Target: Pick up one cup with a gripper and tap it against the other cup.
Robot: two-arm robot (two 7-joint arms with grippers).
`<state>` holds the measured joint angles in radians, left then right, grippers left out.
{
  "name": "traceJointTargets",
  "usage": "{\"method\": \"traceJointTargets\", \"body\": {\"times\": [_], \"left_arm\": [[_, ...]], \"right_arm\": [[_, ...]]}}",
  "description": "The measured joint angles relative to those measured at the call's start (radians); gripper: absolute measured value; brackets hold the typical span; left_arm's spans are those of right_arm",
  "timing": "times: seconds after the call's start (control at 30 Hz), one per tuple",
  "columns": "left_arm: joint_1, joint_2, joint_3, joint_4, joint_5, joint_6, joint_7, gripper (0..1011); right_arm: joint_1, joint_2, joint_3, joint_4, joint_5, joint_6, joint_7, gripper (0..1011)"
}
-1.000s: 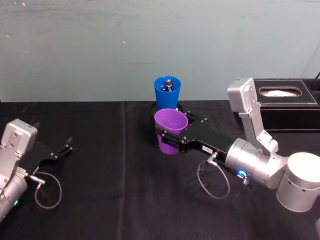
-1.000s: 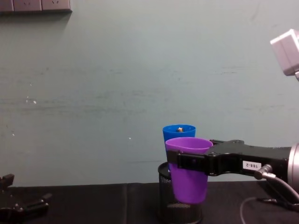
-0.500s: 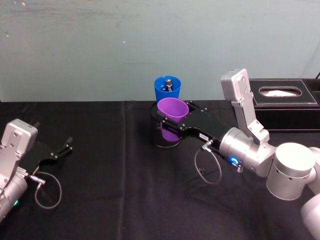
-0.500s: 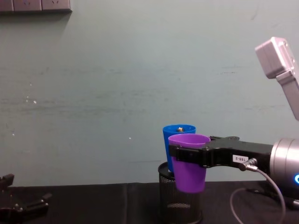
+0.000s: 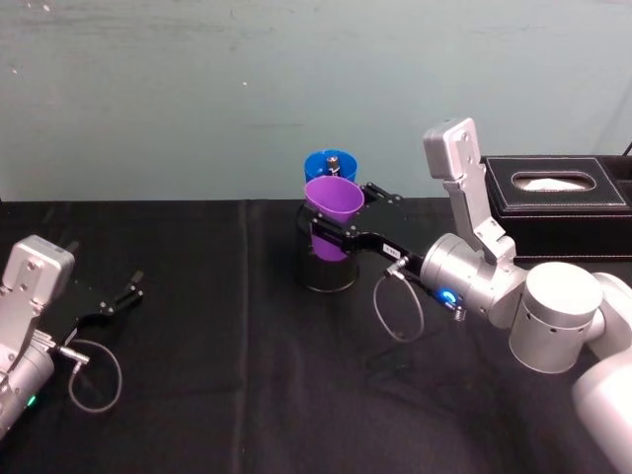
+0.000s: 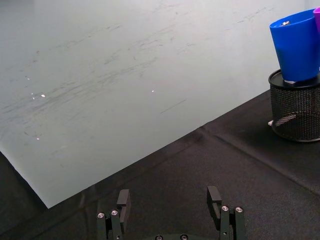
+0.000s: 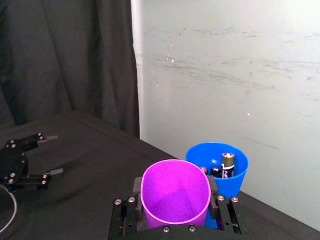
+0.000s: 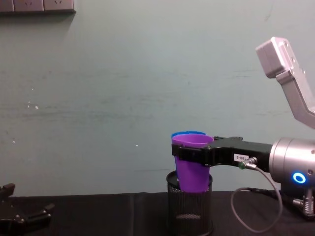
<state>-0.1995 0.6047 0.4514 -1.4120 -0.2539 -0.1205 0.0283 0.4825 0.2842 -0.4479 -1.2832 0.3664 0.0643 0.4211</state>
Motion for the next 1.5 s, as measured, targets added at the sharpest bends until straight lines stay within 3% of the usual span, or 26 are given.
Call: {"method": "traceJointTargets", "body": {"times": [0.53, 1.5], "left_arm": [[0.000, 0.000, 0.000, 0.000, 0.000, 0.000, 0.000, 1000], [0.000, 0.000, 0.000, 0.000, 0.000, 0.000, 0.000, 1000]], "right_arm": [[0.039, -0.021, 0.014, 0.040, -0.017, -0.002, 0.002, 723], [0.051, -0.038, 0.030, 0.064, -0.016, 0.001, -0.002, 723]]}}
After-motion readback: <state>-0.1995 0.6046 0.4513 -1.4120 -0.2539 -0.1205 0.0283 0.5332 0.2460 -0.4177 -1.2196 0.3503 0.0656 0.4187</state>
